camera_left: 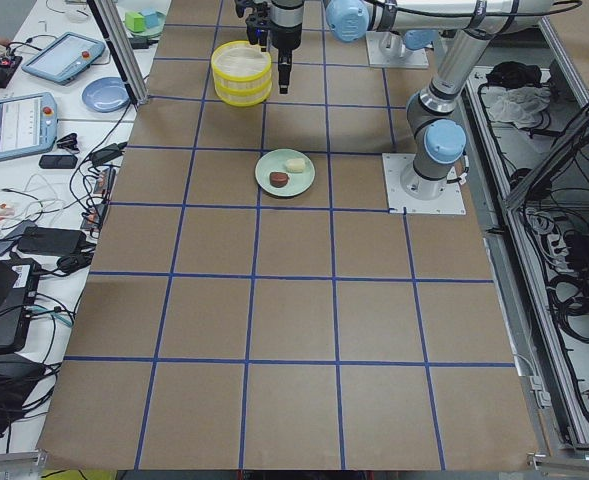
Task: Place buns in different layers of steamer
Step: 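Grasp the top steamer rim with the right gripper while the left approaches the plate, then lift the top steamer layer with the right gripper while the left lowers to the bun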
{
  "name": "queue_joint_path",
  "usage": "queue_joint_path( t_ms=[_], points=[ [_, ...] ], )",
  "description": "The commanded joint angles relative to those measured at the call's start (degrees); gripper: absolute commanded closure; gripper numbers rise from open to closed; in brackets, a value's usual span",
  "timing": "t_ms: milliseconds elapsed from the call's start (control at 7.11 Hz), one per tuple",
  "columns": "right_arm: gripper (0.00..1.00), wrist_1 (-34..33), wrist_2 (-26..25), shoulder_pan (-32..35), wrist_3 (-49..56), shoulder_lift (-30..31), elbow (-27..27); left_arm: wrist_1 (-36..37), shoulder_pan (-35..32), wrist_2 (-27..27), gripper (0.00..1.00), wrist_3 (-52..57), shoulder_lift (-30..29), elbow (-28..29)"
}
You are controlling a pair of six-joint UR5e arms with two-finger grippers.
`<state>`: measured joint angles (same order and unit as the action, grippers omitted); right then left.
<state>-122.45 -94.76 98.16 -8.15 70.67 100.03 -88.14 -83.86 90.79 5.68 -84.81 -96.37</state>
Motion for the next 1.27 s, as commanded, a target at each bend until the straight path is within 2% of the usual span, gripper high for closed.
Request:
queue_joint_path(
  t_ms=[0, 141, 422, 562, 844, 1125],
  points=[
    [0.63, -4.6, 0.7, 0.0, -0.3, -2.2, 0.2, 1.0, 2.9, -0.2, 0.00, -0.2, -3.2, -4.0],
    [1.00, -3.9, 0.7, 0.0, -0.5, -1.8, 0.2, 1.3, 4.3, -0.5, 0.00, 0.0, -5.3, -4.4],
    [1.00, -4.0, 0.7, -0.1, -2.4, -0.7, -0.4, 2.5, 5.0, -0.3, 0.00, 0.6, -11.2, -5.0],
    [1.00, -3.4, 1.5, -0.3, -2.5, 2.9, -0.5, 3.0, 5.1, -0.8, 0.00, 0.4, -14.2, -5.3],
    [1.00, 10.1, 3.2, -1.7, -2.4, 13.0, -3.5, 3.2, 5.1, -2.5, 0.02, 1.2, -19.5, -6.3],
    [1.00, 17.9, 4.0, -5.6, -1.5, 16.5, -6.4, 3.8, 5.1, -1.8, 0.02, 3.6, -23.6, -7.1]
  ],
)
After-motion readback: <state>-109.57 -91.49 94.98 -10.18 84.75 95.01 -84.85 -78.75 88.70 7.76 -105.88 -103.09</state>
